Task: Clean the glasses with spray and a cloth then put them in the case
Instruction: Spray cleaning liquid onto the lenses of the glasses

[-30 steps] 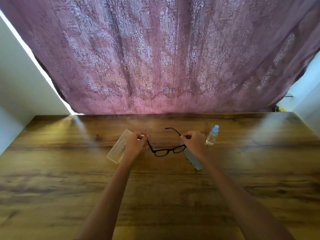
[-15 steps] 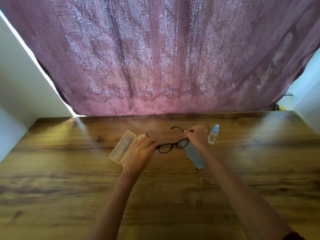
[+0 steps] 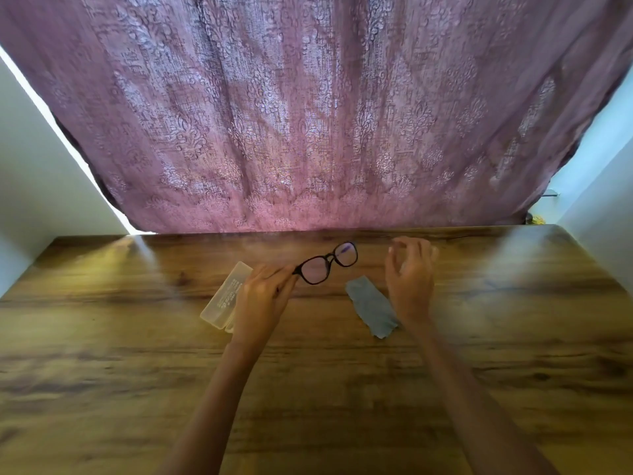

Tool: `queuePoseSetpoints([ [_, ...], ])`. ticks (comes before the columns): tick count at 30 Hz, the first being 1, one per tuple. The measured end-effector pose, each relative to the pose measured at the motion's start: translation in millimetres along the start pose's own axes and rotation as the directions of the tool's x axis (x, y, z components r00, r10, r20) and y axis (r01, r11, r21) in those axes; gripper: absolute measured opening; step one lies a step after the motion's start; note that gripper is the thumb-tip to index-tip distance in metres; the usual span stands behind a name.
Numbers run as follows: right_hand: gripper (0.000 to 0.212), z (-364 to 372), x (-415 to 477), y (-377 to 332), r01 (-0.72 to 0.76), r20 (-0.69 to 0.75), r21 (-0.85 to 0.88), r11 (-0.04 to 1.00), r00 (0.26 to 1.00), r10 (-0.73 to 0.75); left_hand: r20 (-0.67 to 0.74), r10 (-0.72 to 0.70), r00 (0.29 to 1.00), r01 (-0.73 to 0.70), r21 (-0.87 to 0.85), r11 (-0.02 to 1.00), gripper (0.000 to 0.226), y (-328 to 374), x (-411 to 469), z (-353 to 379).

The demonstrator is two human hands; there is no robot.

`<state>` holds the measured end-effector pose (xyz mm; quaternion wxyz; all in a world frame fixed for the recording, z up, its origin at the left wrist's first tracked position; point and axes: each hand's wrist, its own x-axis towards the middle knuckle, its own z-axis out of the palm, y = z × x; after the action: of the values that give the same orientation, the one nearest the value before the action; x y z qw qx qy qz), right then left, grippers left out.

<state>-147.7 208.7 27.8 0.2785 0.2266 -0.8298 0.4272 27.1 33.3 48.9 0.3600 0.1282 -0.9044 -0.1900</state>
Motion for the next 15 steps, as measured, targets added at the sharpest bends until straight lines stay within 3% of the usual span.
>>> queuePoseSetpoints([
  [5, 0.031, -2, -6, 34, -0.117, 0.009, -0.023, 0.993, 0.993, 0.118, -0.009, -0.049, 0.999, 0.048, -0.029, 0.998, 0.013, -2, -2, 5],
  [12, 0.033, 1, -12, 46, -0.173, 0.142, 0.076, 0.982, 0.977, 0.161, 0.007, -0.131, 0.991, 0.131, -0.054, 0.99, 0.012, 3, -5, 9],
  [15, 0.039, 5, -12, 53, -0.155, 0.193, 0.016, 0.988, 0.97, 0.149, 0.006, -0.167, 0.986, 0.167, -0.067, 0.984, 0.014, 5, -4, 8],
])
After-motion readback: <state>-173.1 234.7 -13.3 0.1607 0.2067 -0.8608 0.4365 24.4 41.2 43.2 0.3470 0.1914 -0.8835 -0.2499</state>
